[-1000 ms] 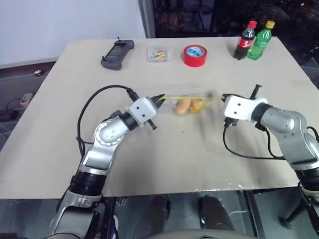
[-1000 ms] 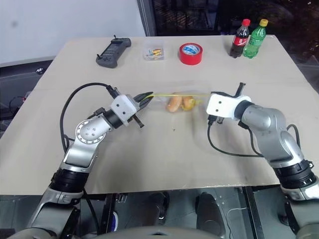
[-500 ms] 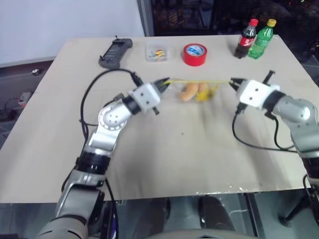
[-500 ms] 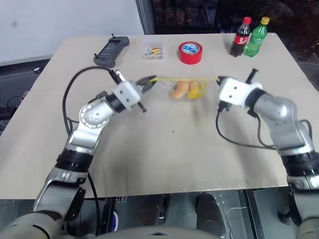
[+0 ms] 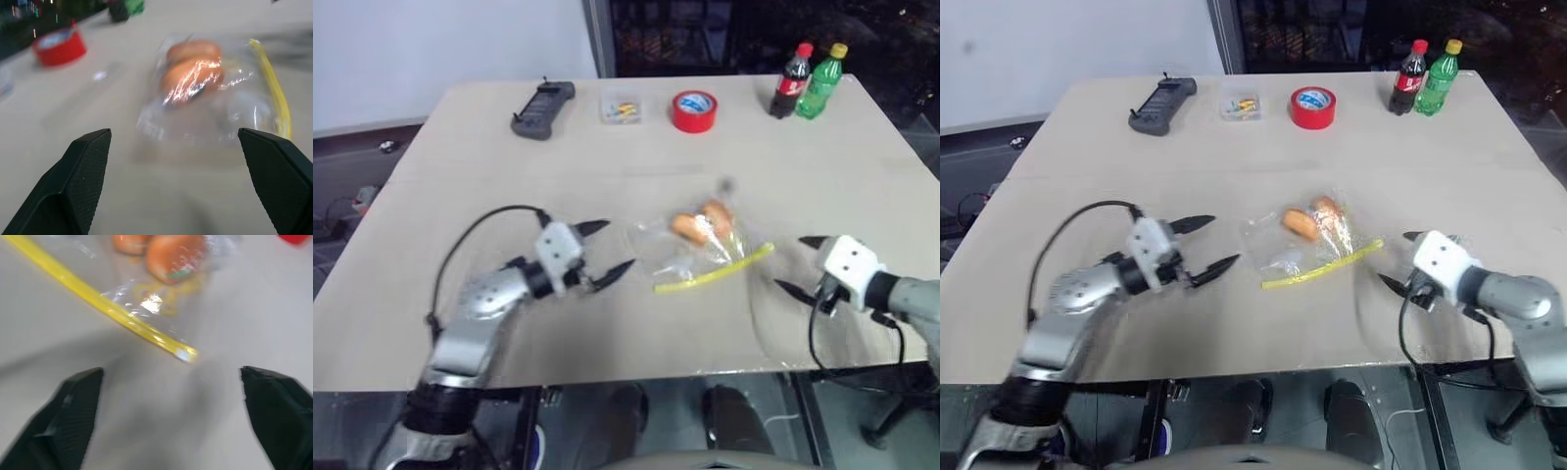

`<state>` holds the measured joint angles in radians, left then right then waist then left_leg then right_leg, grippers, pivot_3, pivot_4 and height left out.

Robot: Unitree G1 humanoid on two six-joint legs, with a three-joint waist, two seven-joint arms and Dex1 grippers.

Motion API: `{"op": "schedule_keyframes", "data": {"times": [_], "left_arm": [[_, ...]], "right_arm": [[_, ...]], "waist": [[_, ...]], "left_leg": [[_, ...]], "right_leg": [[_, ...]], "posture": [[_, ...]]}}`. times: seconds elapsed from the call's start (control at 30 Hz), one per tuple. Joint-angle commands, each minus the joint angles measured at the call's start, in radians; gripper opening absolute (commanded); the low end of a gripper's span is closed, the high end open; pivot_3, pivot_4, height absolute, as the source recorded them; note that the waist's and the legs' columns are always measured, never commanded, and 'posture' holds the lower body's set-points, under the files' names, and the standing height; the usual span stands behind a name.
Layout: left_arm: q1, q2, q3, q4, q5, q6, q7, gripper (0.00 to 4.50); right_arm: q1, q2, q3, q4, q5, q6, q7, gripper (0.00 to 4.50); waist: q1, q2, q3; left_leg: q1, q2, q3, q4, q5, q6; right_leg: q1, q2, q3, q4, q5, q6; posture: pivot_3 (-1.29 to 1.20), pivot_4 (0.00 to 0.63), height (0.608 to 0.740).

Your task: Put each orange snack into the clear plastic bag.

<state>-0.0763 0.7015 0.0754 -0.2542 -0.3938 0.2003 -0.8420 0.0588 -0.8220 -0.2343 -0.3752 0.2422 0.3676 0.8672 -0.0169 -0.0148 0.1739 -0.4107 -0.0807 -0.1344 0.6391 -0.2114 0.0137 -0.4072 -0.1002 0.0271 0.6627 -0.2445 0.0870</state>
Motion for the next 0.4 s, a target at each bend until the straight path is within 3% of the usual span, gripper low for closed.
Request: {"op": "schedule_keyframes", "data": {"times": [0.03, 0.2, 0.4], "left_arm": [[0.053, 0.068, 0.131, -0.082, -0.131, 0.076, -0.077, 4.50], [0.125, 0.142, 0.228, -0.144, -0.201, 0.156, -0.120, 4.50], [0.162, 0.168, 0.272, -0.170, -0.238, 0.197, -0.154, 4.50]], "right_arm": [[0.061, -0.044, -0.147, -0.045, 0.102, 0.027, 0.079, 4.46], [0.106, -0.076, -0.269, -0.055, 0.173, 0.058, 0.112, 4.46], [0.126, -0.099, -0.311, -0.063, 0.202, 0.083, 0.121, 4.46]], "waist": [[0.004, 0.000, 0.000], [0.007, 0.000, 0.000], [0.006, 0.000, 0.000]], "left_leg": [[-0.001, 0.000, 0.000, -0.001, 0.000, 0.000], [0.000, 0.000, 0.001, 0.000, 0.000, 0.000], [0.000, 0.001, 0.001, 0.000, 0.000, 0.000]], "right_leg": [[0.000, 0.000, 0.000, 0.000, 0.000, 0.000], [0.001, -0.002, 0.000, -0.002, 0.000, 0.000], [0.001, -0.001, 0.000, -0.002, 0.000, 0.000]], "posture": [[0.00, 0.150, 0.740], [0.00, 0.150, 0.740], [0.00, 0.150, 0.740]]}}
